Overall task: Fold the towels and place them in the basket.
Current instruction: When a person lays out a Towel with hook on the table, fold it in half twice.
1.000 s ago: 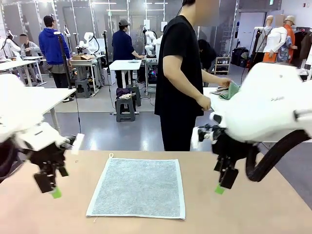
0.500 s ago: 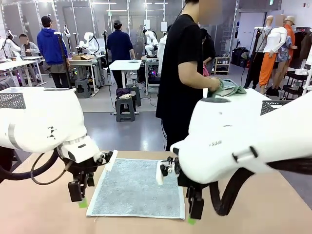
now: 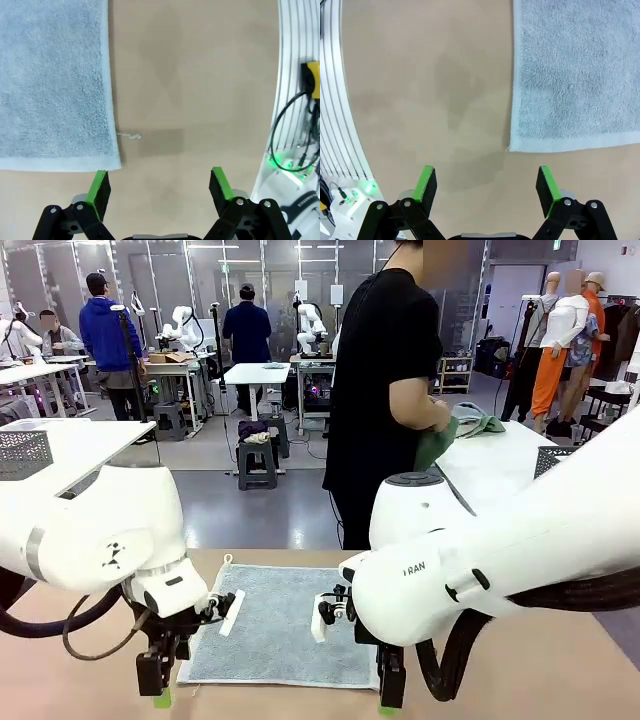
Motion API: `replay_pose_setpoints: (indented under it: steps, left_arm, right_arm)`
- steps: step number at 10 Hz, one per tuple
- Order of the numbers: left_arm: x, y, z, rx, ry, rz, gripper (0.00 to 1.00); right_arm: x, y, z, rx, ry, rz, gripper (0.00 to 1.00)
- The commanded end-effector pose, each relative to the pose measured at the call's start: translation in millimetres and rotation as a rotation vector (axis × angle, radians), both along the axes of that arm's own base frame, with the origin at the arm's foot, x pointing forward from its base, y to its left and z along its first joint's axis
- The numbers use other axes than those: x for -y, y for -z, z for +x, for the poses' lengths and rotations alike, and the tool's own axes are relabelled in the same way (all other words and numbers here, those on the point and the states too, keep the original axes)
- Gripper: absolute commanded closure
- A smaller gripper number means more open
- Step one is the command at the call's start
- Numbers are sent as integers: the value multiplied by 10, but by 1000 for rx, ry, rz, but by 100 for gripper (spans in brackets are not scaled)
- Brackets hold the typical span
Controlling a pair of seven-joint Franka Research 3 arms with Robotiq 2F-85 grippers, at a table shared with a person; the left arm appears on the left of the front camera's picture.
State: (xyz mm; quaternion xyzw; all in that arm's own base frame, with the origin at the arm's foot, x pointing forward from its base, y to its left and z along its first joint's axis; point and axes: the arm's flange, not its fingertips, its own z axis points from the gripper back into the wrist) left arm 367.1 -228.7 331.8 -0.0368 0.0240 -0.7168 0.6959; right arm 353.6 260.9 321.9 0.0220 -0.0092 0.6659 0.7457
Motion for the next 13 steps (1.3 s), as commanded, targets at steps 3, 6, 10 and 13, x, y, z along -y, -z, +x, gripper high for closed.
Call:
replay_pose_setpoints:
  steps: [3, 6, 10, 13]
  left_arm:
    - [-14, 82, 4, 96, 39, -23, 0]
    - [16, 142, 103, 113, 46, -23, 0]
    - [51, 219, 189, 105, 70, -2, 0]
    - [18, 265, 216, 108, 73, -4, 0]
  right_arm:
    - [-18, 124, 180, 49, -8, -11, 0]
    - [-8, 221, 259, 40, -32, -5, 0]
    - [-69, 306, 272, 35, -39, -1, 0]
    - [-96, 378, 310, 29, -38, -1, 0]
